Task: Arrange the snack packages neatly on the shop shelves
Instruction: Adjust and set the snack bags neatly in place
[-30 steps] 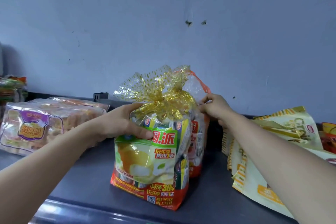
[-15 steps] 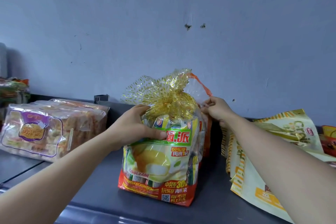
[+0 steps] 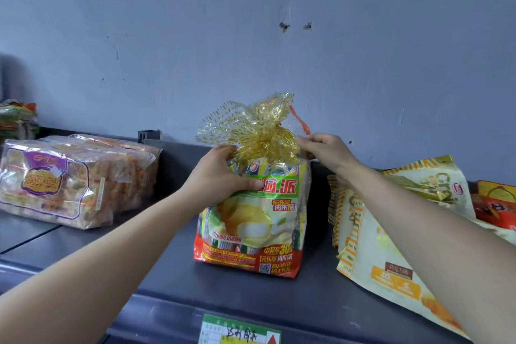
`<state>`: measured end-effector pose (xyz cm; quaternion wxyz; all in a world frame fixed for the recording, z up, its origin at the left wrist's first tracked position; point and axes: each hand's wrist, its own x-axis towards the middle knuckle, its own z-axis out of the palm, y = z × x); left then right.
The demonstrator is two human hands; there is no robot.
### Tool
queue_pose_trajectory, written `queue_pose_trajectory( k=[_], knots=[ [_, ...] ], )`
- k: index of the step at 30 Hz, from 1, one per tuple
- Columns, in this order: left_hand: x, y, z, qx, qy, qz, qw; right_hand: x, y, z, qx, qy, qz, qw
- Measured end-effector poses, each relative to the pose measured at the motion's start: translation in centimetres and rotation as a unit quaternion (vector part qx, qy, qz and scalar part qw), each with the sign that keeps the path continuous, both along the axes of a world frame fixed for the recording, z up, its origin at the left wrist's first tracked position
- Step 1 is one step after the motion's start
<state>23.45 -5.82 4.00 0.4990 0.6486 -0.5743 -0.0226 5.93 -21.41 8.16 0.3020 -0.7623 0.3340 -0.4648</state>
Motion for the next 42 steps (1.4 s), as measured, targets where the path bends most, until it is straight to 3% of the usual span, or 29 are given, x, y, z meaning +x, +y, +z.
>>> queue_pose_trajectory(
  k=[3, 7, 10, 13, 17, 21, 27, 29, 31, 34, 37, 40, 42],
  knots=[
    [-1.3, -0.3, -0.3, -0.018, -0.014, 0.016, 1.000, -0.9, 0.8, -0.5, 0.079, 0.041, 0.059, 0.994],
    [-1.1, -0.2, 0.0, 0.012, -0.010, 0.007, 1.000, -1.1, 1.1, -0.7, 0.029, 0.049, 0.021, 0.998],
    [-0.2, 0.8, 0.1, 0.047, 0.076, -0.095, 0.992, -0.9, 1.8, -0.7, -0.022, 0.064, -0.030, 0.997],
    [1.5, 1.7, -0.7, 0.066, 0.156, -0.191, 0.967, -1.0, 2.4, -0.9, -0.005, 0.036, -0.036, 0.999],
    [2.9, 1.5, -2.2, 0.090, 0.194, -0.214, 0.953, -1.7, 3.6, -1.6, 0.019, 0.018, -0.018, 1.000],
    [2.4, 0.0, -2.7, 0.053, 0.208, -0.207, 0.954, -3.2, 5.3, -2.6, 0.043, 0.070, 0.065, 0.995],
    [2.0, -0.1, -2.7, 0.016, 0.159, -0.144, 0.976, -3.9, 7.1, -2.0, 0.027, 0.129, 0.026, 0.991],
    [0.7, 0.5, -2.3, -0.030, 0.064, -0.063, 0.995, -4.8, 7.4, -1.4, -0.014, 0.141, -0.009, 0.990],
    [-1.6, 1.7, -1.9, -0.102, -0.057, 0.034, 0.992, -6.7, 8.1, -0.6, -0.074, 0.150, -0.069, 0.984],
    [-4.9, 2.5, -1.2, -0.222, -0.137, 0.079, 0.962, -10.7, 8.7, -0.1, -0.136, 0.226, -0.187, 0.946],
    [-6.1, 2.0, -0.4, -0.245, -0.134, 0.105, 0.955, -14.7, 9.3, -0.7, -0.088, 0.369, -0.276, 0.883],
    [-6.4, 1.6, 0.0, -0.278, -0.173, 0.121, 0.937, -17.6, 9.8, -2.2, -0.036, 0.493, -0.299, 0.816],
    [-6.2, 1.4, -0.5, -0.287, -0.235, 0.120, 0.921, -18.6, 9.8, -3.1, -0.048, 0.503, -0.285, 0.815]
  ],
)
